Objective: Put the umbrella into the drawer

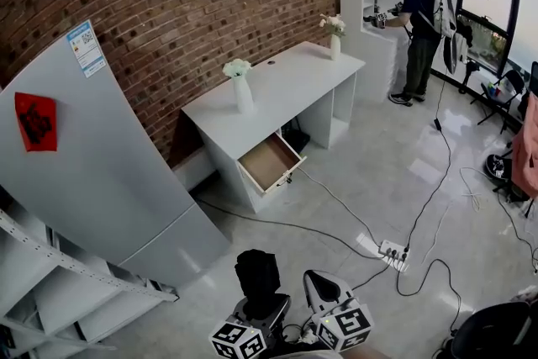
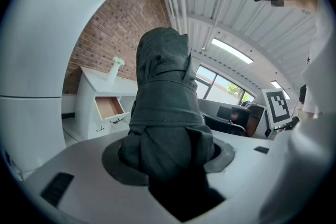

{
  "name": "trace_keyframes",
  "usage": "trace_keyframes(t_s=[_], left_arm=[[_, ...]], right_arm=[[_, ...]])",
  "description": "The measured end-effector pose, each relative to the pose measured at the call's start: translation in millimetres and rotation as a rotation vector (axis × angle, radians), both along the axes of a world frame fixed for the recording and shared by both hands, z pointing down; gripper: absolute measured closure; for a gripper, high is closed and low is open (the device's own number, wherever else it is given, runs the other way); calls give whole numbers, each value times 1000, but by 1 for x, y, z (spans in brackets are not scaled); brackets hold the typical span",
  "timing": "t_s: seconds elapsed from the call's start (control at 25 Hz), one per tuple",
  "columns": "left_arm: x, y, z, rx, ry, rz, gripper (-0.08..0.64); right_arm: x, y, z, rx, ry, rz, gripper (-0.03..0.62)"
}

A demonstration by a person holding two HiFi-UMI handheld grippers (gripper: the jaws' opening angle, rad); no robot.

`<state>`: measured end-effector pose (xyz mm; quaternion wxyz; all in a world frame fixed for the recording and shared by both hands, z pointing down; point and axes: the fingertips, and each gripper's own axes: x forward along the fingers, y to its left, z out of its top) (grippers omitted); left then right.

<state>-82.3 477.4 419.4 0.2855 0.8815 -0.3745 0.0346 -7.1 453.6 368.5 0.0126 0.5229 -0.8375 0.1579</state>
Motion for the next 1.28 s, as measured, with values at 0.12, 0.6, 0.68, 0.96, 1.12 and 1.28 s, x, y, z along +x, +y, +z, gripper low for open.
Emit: trace_keyframes(t_s=[0.12, 0.6, 0.68, 0.96, 1.12, 1.28], left_arm=[[1, -1, 3, -8, -10, -1, 322], [-5, -67, 17, -42, 28, 36, 322], [-9, -85, 18, -46, 35, 49, 322], [-30, -150, 22, -68, 48, 70, 322], [-40, -177, 29, -100, 75, 97, 322], [-52, -201, 39, -110, 93, 123, 322]], right_arm=[[-3, 2, 2, -4, 1, -13, 575], [-12, -43, 21, -70, 46, 18, 575], [-16, -60, 24, -87, 54, 29, 575], [-54, -123, 26, -101, 65, 0, 575], [-79, -150, 35, -128, 85, -30, 575], [-93, -180, 37, -137, 127, -31, 575]])
